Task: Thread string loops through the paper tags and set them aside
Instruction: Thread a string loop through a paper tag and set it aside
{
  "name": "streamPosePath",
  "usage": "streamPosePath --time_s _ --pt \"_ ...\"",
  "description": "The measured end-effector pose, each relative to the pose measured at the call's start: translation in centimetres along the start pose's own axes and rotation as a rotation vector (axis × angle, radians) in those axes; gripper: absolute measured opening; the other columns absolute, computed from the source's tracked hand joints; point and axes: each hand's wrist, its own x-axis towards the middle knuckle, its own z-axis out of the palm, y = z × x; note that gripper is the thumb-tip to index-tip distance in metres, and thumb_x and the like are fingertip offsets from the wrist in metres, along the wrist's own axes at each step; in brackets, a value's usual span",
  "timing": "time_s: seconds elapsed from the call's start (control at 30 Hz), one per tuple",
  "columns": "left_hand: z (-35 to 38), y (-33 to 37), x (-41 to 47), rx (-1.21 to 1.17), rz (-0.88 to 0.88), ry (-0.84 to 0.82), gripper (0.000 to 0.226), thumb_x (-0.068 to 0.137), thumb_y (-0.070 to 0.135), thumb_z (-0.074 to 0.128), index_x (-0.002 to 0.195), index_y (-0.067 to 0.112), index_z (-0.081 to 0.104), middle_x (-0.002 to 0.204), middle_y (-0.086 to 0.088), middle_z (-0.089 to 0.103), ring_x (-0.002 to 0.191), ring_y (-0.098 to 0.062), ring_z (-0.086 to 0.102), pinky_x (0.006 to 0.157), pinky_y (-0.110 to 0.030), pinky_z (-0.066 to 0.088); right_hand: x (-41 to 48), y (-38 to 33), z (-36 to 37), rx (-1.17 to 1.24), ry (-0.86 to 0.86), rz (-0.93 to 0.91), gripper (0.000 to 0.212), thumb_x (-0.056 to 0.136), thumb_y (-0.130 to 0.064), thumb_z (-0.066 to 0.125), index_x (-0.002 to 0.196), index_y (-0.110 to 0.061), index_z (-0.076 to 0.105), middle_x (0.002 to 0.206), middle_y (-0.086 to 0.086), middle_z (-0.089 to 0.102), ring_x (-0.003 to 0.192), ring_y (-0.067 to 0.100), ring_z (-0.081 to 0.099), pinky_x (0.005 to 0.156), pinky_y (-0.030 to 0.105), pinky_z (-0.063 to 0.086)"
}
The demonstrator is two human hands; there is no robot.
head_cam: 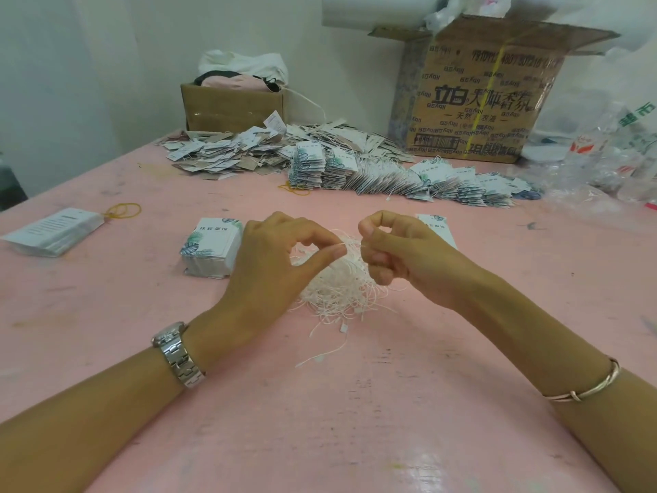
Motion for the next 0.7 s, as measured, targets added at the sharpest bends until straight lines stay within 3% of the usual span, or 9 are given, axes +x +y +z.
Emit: streamPosePath --time_s 0.13,0.2,0.33,0.47,0.6,0.7 --pt "-0.1 0.0 0.0 0.041 0.014 0.004 0.021 0.081 0.048 0.066 0.088 0.030 0.074 0.082 0.023 0.067 0.089 -0.006 0.054 0.090 -0.036 0.035 -0.1 -0.4 0.2 -0.101 -0.004 0.040 0.035 0.082 -0.047 0.061 0.094 -0.014 0.060 0.056 -0.011 0.031 0.049 0.007 0.020 0.041 0.015 0.018" --pt "0.0 0.0 0.0 0.043 0.015 0.011 0.022 0.080 0.051 0.065 0.089 0.032 0.074 0.082 0.023 0.067 0.089 -0.006 0.054 0.090 -0.037 0.035 -0.2 -0.6 0.4 -0.156 0.009 0.029 0.034 0.081 -0.040 0.067 0.094 -0.009 0.065 0.054 -0.010 0.030 0.048 0.007 0.020 0.040 0.016 0.018" --pt "-0.2 -0.1 0.0 0.049 0.011 0.028 0.019 0.078 0.048 0.071 0.088 0.033 0.076 0.081 0.022 0.069 0.089 -0.009 0.056 0.091 -0.041 0.037 -0.4 -0.6 0.6 -0.180 0.036 0.014 0.007 0.087 -0.018 0.071 0.083 -0.011 0.072 0.050 -0.007 0.031 0.046 0.009 0.022 0.039 0.015 0.020" --pt "-0.7 -0.1 0.2 0.139 0.074 0.027 0.020 0.076 0.050 0.073 0.085 0.033 0.077 0.080 0.023 0.068 0.088 -0.010 0.056 0.085 -0.032 0.031 -0.6 -0.7 0.5 -0.181 0.038 0.046 0.012 0.082 -0.019 0.076 0.086 -0.008 0.076 0.049 -0.006 0.029 0.043 0.009 0.019 0.037 0.016 0.019" --pt "-2.3 -0.4 1.4 0.451 0.191 0.010 0.029 0.078 0.055 0.066 0.089 0.030 0.075 0.087 0.017 0.071 0.088 -0.014 0.057 0.081 -0.031 0.023 -0.4 -0.8 0.5 -0.129 0.049 0.049 0.024 0.069 -0.027 0.078 0.085 -0.009 0.077 0.043 -0.015 0.044 0.039 0.006 0.019 0.037 0.015 0.018" --pt "-4.3 -1.2 2.6 0.654 0.058 -0.077 0.044 0.074 0.065 0.058 0.099 0.032 0.074 0.101 0.011 0.072 0.102 -0.020 0.054 0.083 -0.035 0.022 -0.2 -0.5 0.3 -0.063 0.098 0.046 0.025 0.062 -0.031 0.080 0.080 -0.014 0.080 0.050 -0.011 0.050 0.040 0.007 0.018 0.037 0.016 0.018"
